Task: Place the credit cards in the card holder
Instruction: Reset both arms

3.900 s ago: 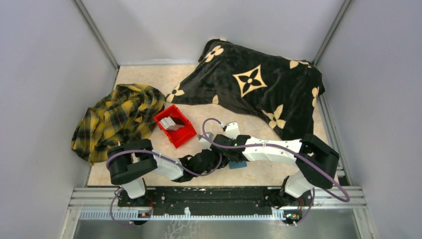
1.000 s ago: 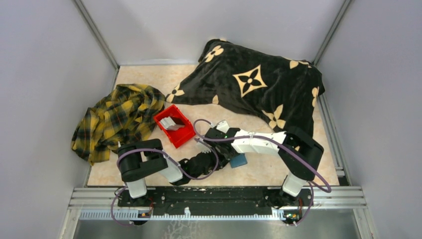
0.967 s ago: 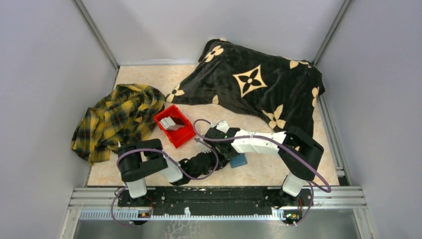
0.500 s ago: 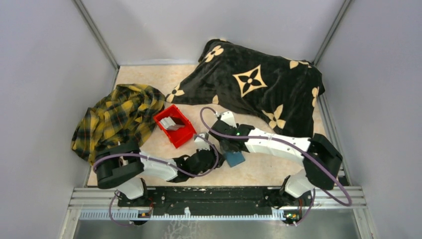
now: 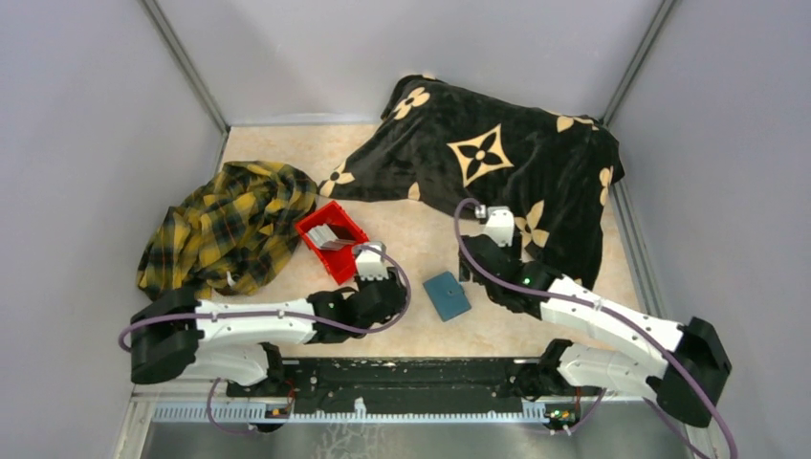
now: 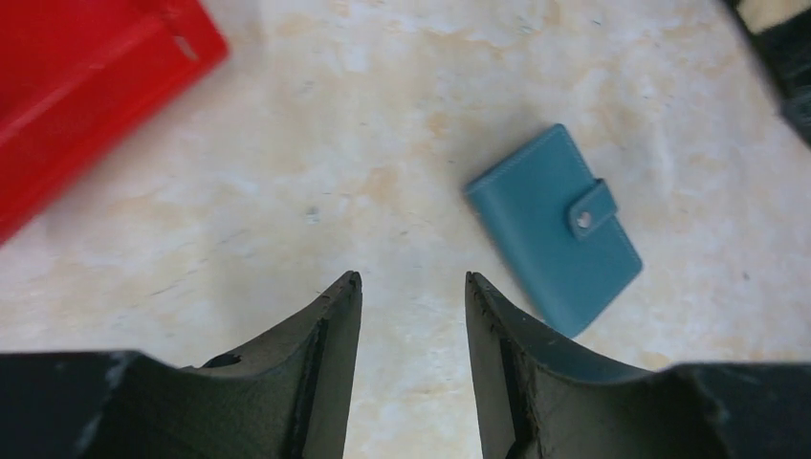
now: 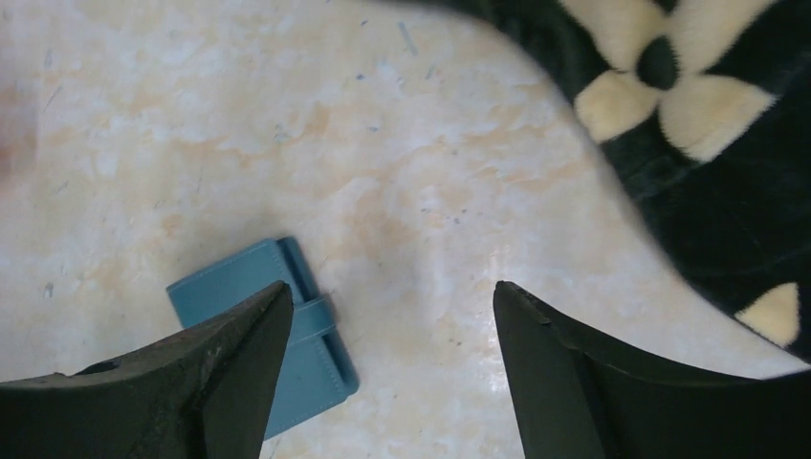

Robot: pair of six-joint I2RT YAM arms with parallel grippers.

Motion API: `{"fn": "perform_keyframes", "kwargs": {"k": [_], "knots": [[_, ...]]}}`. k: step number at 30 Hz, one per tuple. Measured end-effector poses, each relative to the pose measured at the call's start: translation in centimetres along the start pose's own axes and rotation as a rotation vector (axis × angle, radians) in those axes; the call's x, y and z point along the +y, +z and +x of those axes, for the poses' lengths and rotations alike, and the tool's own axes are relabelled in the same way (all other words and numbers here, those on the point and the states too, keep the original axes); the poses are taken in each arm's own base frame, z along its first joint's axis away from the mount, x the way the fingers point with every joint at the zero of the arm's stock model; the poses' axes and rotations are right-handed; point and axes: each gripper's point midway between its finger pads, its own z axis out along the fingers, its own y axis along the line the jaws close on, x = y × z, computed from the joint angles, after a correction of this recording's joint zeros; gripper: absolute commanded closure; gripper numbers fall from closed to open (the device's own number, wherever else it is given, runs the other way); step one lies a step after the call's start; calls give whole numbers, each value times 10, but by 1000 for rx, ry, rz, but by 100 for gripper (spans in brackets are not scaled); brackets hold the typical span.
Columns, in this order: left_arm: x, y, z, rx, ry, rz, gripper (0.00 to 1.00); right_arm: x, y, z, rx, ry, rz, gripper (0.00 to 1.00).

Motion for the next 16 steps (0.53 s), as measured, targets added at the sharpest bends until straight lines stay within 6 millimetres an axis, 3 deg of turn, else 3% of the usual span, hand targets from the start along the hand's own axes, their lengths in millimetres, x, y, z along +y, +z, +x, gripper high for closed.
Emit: {"fn": "perform_keyframes", "kwargs": {"k": [4, 8, 14, 16], "knots": [[24, -12, -13, -42, 16, -74, 43, -23, -2, -12, -75, 87, 50, 13], [55, -22, -19, -93, 18, -137, 37, -31, -2, -16, -103, 133, 93, 5], [82, -27, -21, -141, 26, -191, 23, -50, 7, 5, -56, 115, 241, 9], [85, -28, -22, -155, 28, -205, 16, -55, 10, 13, -30, 89, 275, 5]]}}
